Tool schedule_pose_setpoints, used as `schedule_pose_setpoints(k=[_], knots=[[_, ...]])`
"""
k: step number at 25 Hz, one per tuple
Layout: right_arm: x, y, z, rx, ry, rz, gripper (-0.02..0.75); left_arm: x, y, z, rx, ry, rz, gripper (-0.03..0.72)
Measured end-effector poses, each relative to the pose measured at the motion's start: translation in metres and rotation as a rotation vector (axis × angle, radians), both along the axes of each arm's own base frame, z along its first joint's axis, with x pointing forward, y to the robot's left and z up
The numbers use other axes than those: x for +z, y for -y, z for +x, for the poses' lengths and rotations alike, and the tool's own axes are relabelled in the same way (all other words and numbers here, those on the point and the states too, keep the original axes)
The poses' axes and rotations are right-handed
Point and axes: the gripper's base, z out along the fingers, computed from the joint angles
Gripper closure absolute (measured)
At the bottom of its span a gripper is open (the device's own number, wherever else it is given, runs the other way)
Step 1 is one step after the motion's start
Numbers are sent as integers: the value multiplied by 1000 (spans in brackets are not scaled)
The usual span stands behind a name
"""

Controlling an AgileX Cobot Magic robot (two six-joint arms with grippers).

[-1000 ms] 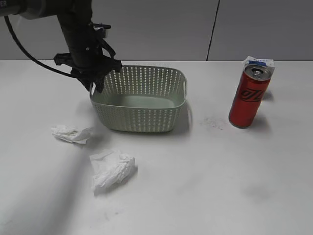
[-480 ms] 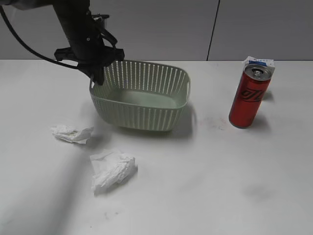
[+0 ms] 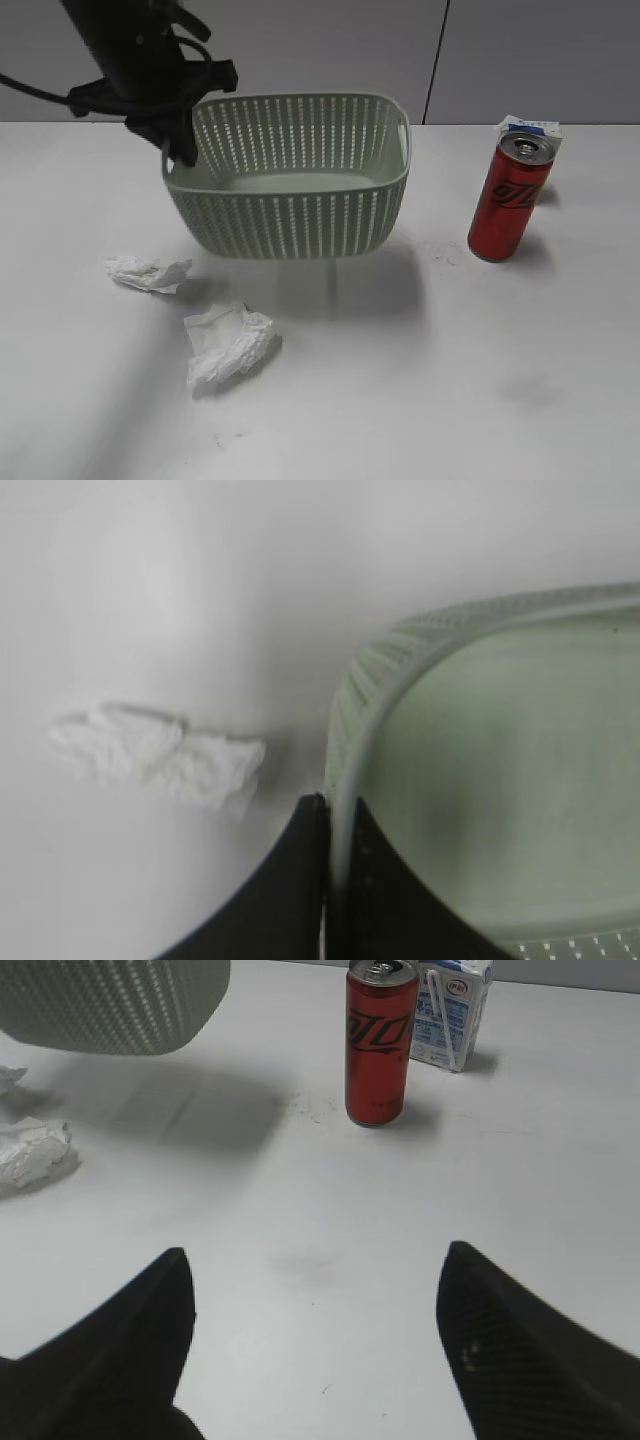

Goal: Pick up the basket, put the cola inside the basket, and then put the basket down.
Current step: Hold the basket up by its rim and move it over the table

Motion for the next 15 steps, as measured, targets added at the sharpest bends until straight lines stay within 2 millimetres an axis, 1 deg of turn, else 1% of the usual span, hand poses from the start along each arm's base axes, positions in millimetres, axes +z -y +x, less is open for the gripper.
schedule_pose_setpoints(k=[2,3,5,7,10,13,15], knots=[[0,0,0,0,0,0,167,-4,-6,-22,15,-41,17,691],[0,0,0,0,0,0,167,-4,-8,-31,24,-34,17,691],[1,0,0,0,3,0,167,-5,-7,-44,21,-19,26,691],[7,0,1,-4,19,3,167,-12,-3,-54,5,-23,76,691],[20,0,13,-12,-5,5,167,-25,7,-65,-6,-19,146,691],[33,-2,37,-34,-119,30,167,-26,20,-68,-6,25,110,691],[44,-3,56,-49,-194,44,167,-25,25,-66,7,44,76,691]])
